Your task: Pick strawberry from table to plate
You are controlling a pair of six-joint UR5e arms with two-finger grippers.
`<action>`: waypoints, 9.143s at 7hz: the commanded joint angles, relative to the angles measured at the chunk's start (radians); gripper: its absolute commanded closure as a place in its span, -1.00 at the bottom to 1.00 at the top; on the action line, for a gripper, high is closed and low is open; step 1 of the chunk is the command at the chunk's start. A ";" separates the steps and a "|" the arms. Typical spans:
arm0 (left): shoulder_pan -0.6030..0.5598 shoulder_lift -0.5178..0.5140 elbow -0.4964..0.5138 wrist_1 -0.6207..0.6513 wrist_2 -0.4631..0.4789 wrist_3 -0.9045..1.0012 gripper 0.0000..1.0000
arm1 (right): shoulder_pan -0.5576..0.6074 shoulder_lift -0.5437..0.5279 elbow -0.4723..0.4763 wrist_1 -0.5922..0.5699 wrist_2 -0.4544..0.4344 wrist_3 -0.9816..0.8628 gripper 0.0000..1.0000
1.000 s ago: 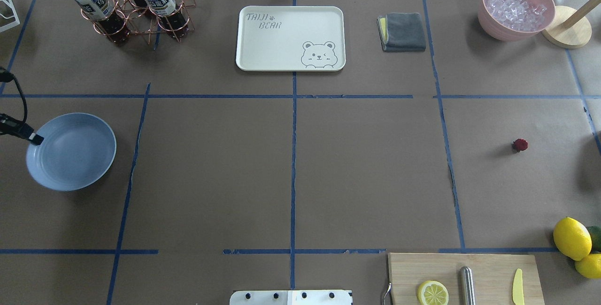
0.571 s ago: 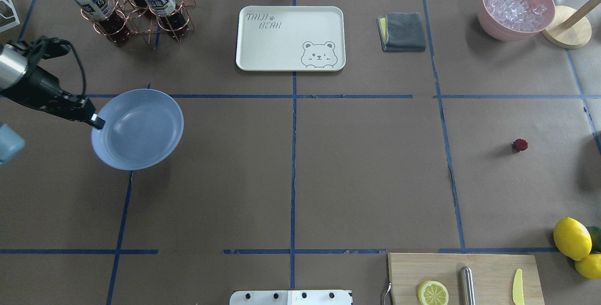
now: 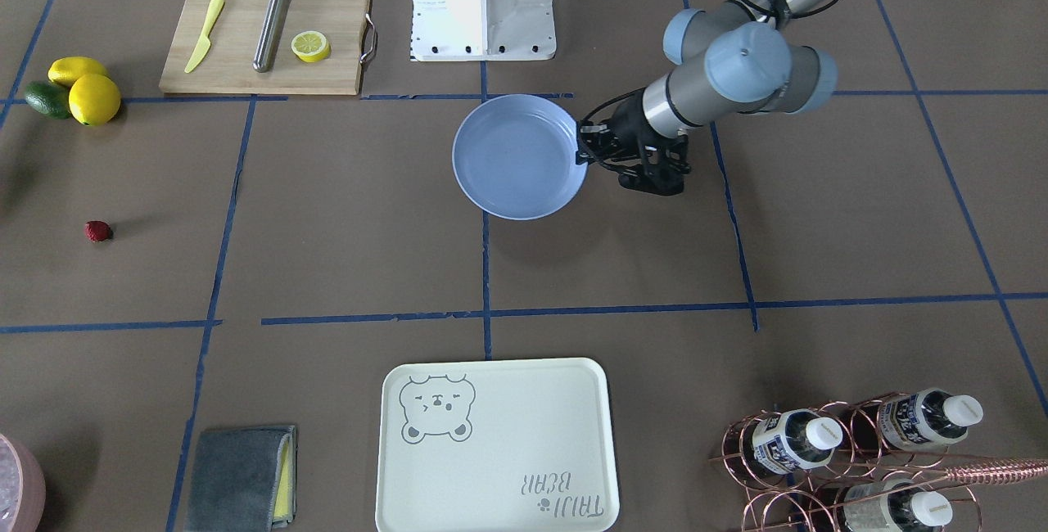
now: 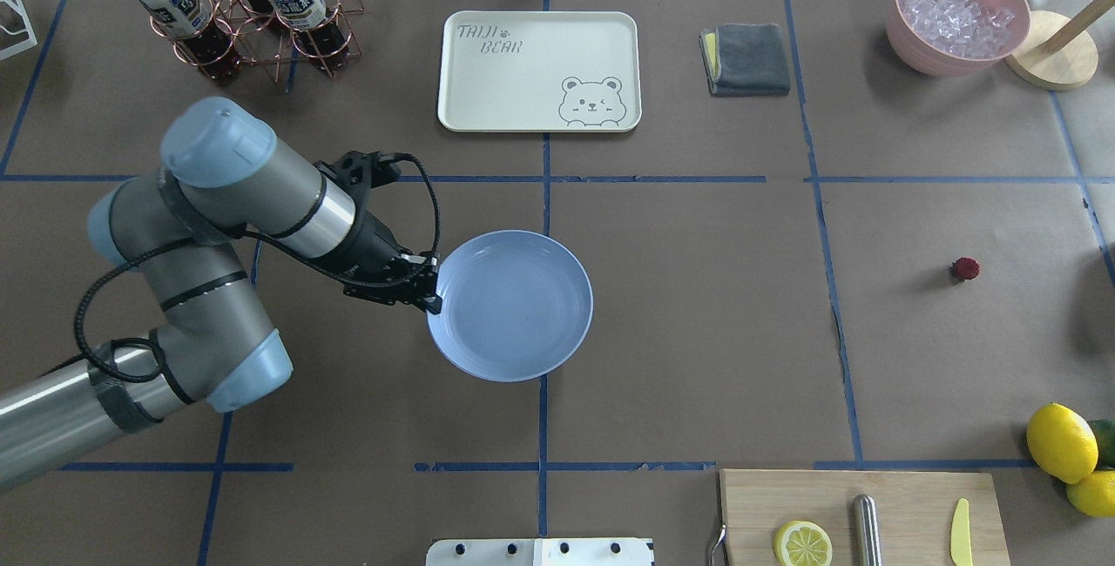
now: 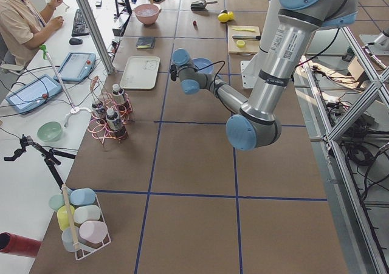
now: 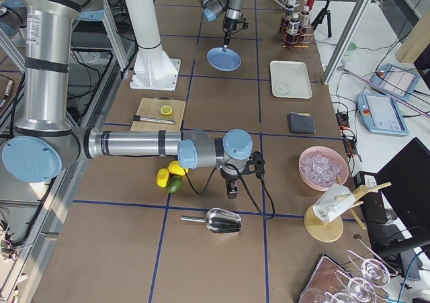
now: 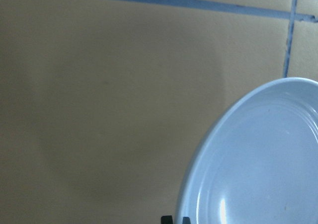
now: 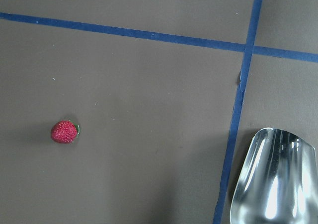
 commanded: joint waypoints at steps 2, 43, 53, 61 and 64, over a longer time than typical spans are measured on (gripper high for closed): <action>0.049 -0.030 0.042 -0.002 0.077 -0.022 1.00 | 0.000 -0.001 -0.001 0.000 0.035 0.000 -1.00; -0.055 0.271 -0.348 -0.081 0.213 -0.022 -0.51 | -0.997 0.802 -0.175 0.321 -0.585 1.666 1.00; -0.052 0.262 -0.337 -0.081 0.213 -0.022 -0.53 | -1.011 0.821 -0.228 0.307 -0.603 1.651 -1.00; -0.407 0.624 -0.296 -0.065 0.129 0.812 -0.99 | -0.428 0.064 0.220 0.207 -0.171 0.737 -1.00; -0.723 0.652 -0.254 0.186 0.032 1.300 -0.99 | -0.093 -0.011 0.116 0.039 -0.112 0.168 -1.00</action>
